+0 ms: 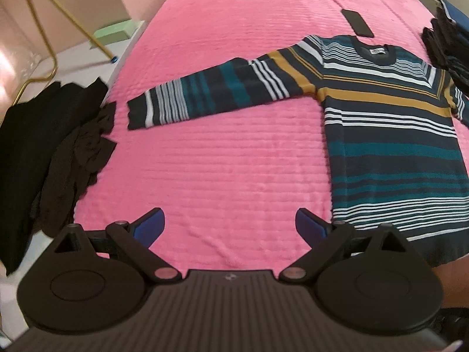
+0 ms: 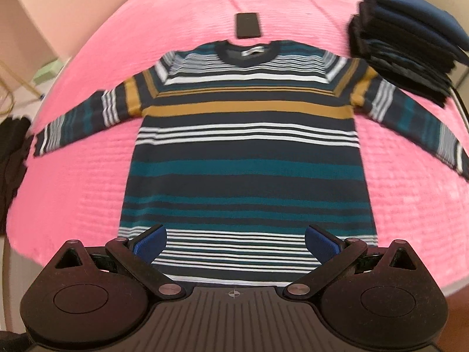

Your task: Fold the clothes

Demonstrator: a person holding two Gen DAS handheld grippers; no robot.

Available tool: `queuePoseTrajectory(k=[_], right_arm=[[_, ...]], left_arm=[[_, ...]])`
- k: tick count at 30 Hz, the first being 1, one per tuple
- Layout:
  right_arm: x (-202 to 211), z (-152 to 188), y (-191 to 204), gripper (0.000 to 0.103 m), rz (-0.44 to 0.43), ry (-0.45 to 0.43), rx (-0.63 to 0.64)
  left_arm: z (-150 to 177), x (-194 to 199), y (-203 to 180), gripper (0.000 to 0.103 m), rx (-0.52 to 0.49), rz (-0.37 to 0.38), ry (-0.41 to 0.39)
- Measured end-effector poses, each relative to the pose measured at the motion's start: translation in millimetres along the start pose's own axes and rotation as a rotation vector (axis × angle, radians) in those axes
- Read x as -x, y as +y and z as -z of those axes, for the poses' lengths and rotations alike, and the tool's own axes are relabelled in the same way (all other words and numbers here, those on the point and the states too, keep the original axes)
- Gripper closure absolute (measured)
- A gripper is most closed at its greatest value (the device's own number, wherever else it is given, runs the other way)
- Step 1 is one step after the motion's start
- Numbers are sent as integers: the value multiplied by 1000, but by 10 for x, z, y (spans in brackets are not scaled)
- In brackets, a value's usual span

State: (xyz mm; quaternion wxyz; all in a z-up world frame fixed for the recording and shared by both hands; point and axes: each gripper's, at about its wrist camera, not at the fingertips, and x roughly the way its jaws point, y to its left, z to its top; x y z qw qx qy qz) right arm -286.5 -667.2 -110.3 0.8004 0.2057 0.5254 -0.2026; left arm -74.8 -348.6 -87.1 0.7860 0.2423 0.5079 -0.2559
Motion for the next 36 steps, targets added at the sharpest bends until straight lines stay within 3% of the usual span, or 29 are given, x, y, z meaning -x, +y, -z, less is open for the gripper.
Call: queuePoseTrajectory(k=[5,10,17,24,25,26,27,30,32,36], right_arm=[[-129,-44,160,0,-18,21,65],[-220,-176,533,0,-53,0,118],[-414,-382,1860,0,-110,-135,513],[-1187,-575,3420,1,-164,-231,820],[-1297,-603,3643,8,-172,-245,864],[-1423,-629,3862,24,-183,-255,907],[-1612,-649,4063,30,-206,-253,946],[-2196,-683,4612,34,-249,-256,1048],[-2522,-701,4898,46,-256,-262,1096],[-3102,-670,5338,47,-241,-251,1197]], left_arm=[[120,-14,139,9,27,-16,27],[42,-116,400,9,-2,-32,20],[-297,-488,1021,9,-186,-48,-40],[-596,-1025,1843,9,-271,-29,-92],[-613,-1110,1941,9,-273,-35,-95],[-630,-1195,2039,9,-276,-41,-98],[-647,-1279,2137,9,-278,-47,-101],[-657,-1506,2393,9,-255,-56,-97],[-632,-1657,2553,9,-227,-58,-85],[-536,-1892,2789,9,-182,-53,-41]])
